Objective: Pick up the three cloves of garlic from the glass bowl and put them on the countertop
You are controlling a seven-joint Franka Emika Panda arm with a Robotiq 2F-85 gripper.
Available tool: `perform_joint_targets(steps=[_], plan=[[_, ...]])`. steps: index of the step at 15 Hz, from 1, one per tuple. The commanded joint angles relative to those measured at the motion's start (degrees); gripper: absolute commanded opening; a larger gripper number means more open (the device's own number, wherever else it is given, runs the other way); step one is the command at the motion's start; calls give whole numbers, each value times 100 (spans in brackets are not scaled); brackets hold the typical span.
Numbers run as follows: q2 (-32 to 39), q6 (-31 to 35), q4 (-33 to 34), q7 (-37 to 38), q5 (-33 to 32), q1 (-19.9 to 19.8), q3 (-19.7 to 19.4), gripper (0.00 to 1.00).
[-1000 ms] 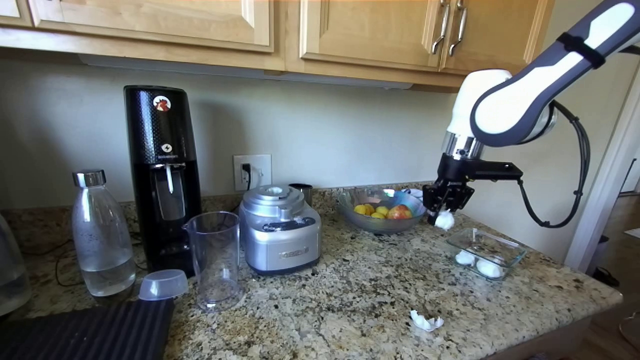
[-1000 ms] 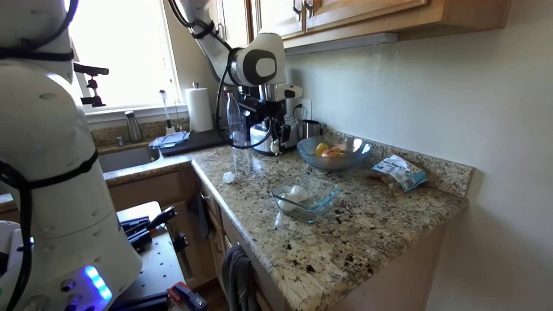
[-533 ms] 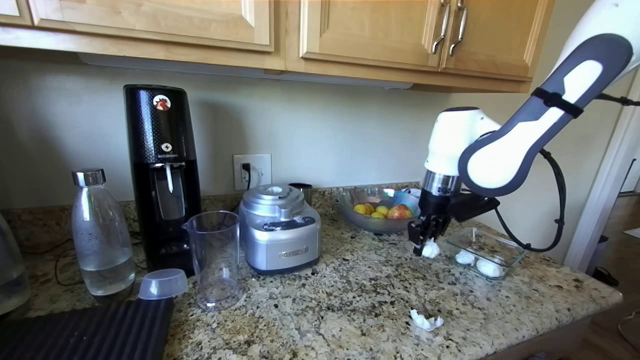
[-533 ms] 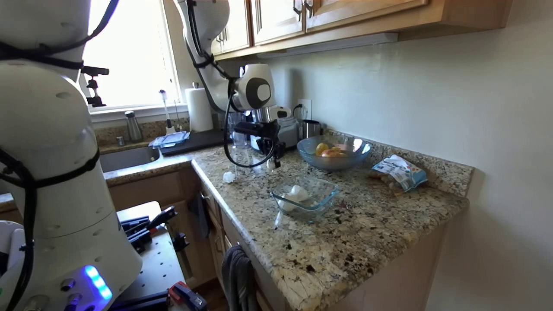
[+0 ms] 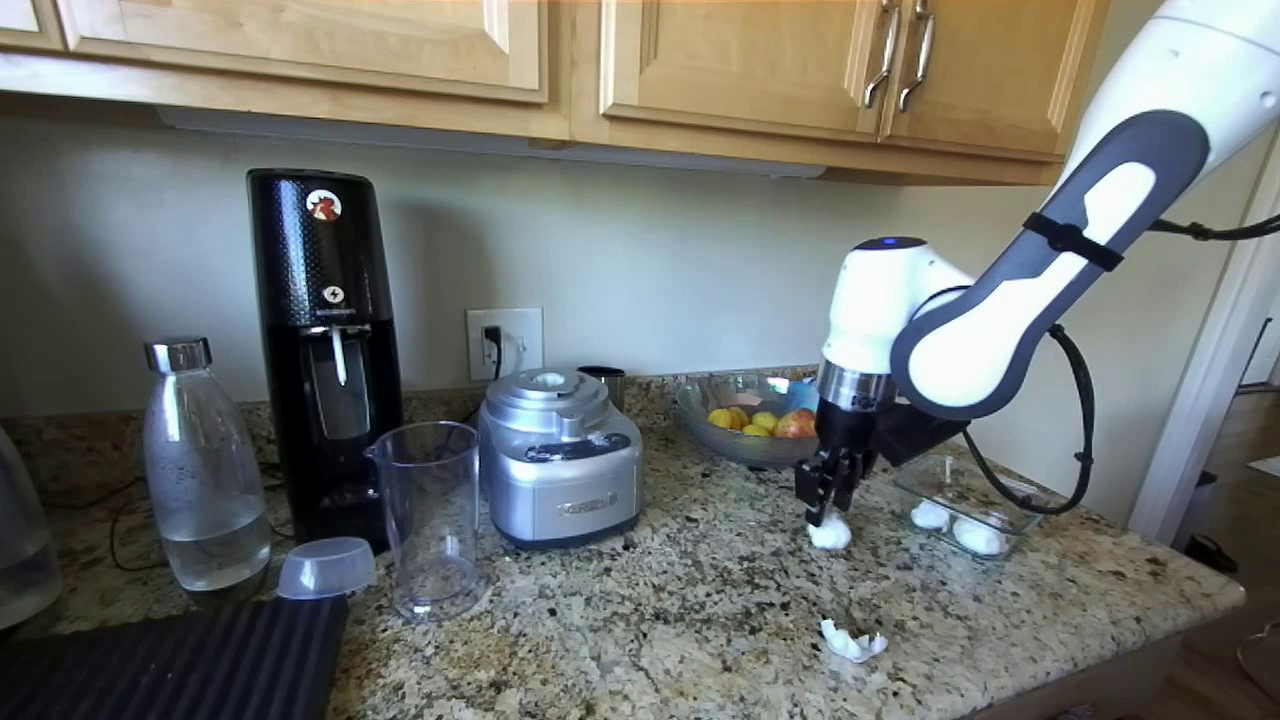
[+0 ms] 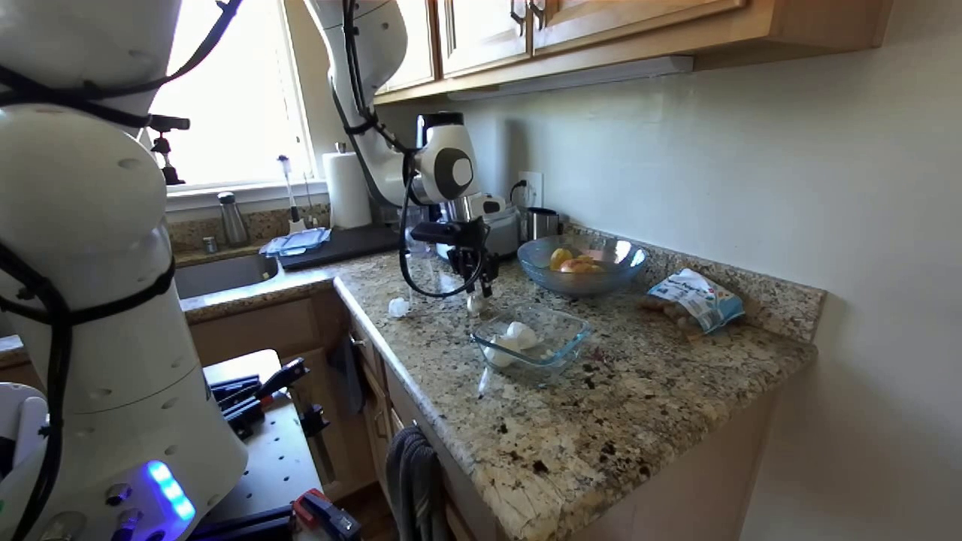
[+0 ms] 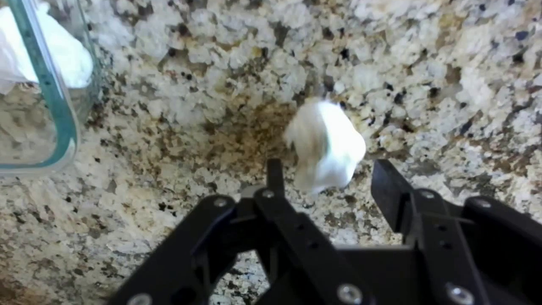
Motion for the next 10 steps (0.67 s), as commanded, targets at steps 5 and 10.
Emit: perform_joint_targets(steps=[5, 10], plan=[[-1160, -534, -332, -524, 830, -473, 206, 100], [-1922, -928, -516, -489, 1031, -946, 59, 100]])
